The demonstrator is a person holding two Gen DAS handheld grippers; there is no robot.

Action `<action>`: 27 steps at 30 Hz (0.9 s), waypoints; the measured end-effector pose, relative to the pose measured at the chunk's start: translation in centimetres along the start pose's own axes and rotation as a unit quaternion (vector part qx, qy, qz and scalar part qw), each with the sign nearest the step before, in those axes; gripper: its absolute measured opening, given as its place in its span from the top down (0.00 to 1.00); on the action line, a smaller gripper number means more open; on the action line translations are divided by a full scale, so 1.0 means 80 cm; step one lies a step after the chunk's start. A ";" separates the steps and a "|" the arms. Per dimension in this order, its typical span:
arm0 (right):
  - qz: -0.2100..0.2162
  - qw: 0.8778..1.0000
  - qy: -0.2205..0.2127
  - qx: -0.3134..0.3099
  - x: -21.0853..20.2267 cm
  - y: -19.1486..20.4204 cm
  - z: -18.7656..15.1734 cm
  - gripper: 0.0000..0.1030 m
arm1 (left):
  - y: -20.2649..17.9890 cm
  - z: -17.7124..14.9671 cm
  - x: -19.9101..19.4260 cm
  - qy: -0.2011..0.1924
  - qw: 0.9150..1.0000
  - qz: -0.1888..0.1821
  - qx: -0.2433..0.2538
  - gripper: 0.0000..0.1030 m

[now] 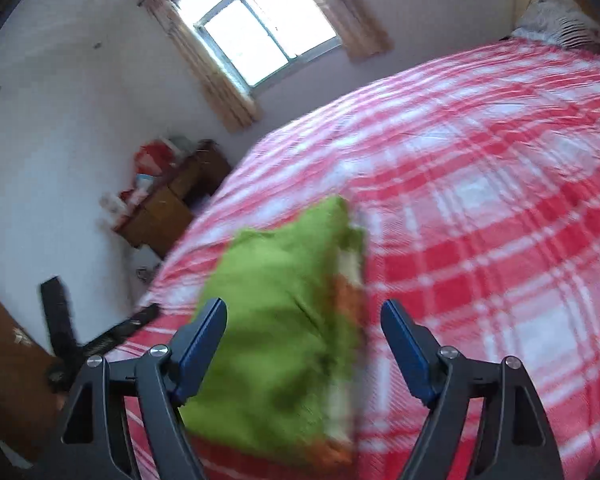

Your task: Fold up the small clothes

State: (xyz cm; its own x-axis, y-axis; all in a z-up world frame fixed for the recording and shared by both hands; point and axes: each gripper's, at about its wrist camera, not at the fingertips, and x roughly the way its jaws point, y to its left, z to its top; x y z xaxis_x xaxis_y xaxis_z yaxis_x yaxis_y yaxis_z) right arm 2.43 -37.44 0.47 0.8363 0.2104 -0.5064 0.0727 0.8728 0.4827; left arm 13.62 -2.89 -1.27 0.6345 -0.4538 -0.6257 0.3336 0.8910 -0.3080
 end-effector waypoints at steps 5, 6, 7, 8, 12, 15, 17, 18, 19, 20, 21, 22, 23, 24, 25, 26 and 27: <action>-0.010 0.997 0.061 -0.044 0.076 0.015 0.017 0.23 | -0.001 0.001 0.070 0.064 0.995 -0.054 -0.049 0.40; -0.022 0.995 0.078 -0.052 0.093 0.013 0.013 0.23 | -0.002 -0.007 0.084 0.078 0.994 -0.052 -0.052 0.38; -0.035 0.993 0.101 -0.058 0.112 0.009 0.005 0.23 | 0.000 -0.013 0.091 0.082 0.993 -0.059 -0.058 0.37; -0.025 0.991 0.118 -0.054 0.123 0.004 -0.004 0.23 | 0.004 -0.020 0.091 0.072 0.992 -0.072 -0.068 0.36; 0.018 0.992 0.120 -0.039 0.119 -0.008 -0.015 0.23 | 0.016 -0.026 0.090 0.069 0.987 -0.117 -0.089 0.36; 0.017 0.994 0.104 -0.002 0.122 -0.021 -0.011 0.25 | 0.010 -0.023 0.093 0.070 0.987 -0.118 -0.078 0.36; 0.010 0.995 0.098 0.009 0.129 -0.024 -0.008 0.25 | 0.004 -0.021 0.094 0.071 0.988 -0.117 -0.067 0.36; 0.003 0.995 0.099 0.007 0.134 -0.021 -0.006 0.25 | -0.001 -0.020 0.094 0.072 0.989 -0.114 -0.060 0.36; -0.003 0.995 0.103 0.002 0.138 -0.020 -0.003 0.25 | -0.004 -0.019 0.094 0.072 0.990 -0.110 -0.055 0.36; -0.007 0.994 0.106 -0.003 0.139 -0.017 -0.004 0.26 | -0.008 -0.019 0.094 0.071 0.991 -0.106 -0.050 0.41; -0.014 0.994 0.109 -0.010 0.140 -0.013 -0.005 0.28 | -0.010 -0.019 0.093 0.071 0.991 -0.105 -0.047 0.46; -0.019 0.993 0.114 -0.016 0.142 -0.009 -0.006 0.35 | -0.010 -0.019 0.092 0.071 0.991 -0.103 -0.046 0.49; -0.016 0.993 0.118 -0.015 0.141 -0.006 -0.008 0.43 | -0.012 -0.019 0.090 0.072 0.991 -0.100 -0.044 0.55; -0.014 0.992 0.124 -0.012 0.139 -0.002 -0.009 0.46 | -0.015 -0.019 0.088 0.074 0.992 -0.096 -0.043 0.60; -0.015 0.992 0.128 -0.015 0.136 0.002 -0.011 0.51 | -0.018 -0.018 0.085 0.076 0.992 -0.090 -0.040 0.62; -0.016 0.991 0.129 -0.019 0.131 0.005 -0.014 0.57 | -0.022 -0.017 0.078 0.077 0.993 -0.082 -0.033 0.65; -0.016 0.991 0.131 -0.027 0.125 0.013 -0.016 0.59 | -0.027 -0.017 0.069 0.079 0.994 -0.070 -0.018 0.66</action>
State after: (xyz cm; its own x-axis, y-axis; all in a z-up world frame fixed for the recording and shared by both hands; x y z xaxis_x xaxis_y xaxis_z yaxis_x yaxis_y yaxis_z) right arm 10.20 -33.87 -4.98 0.6630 0.2839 -0.6927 0.0616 0.9015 0.4284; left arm 15.41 -7.32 -5.02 0.4649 -0.5676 -0.6795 0.3841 0.8208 -0.4228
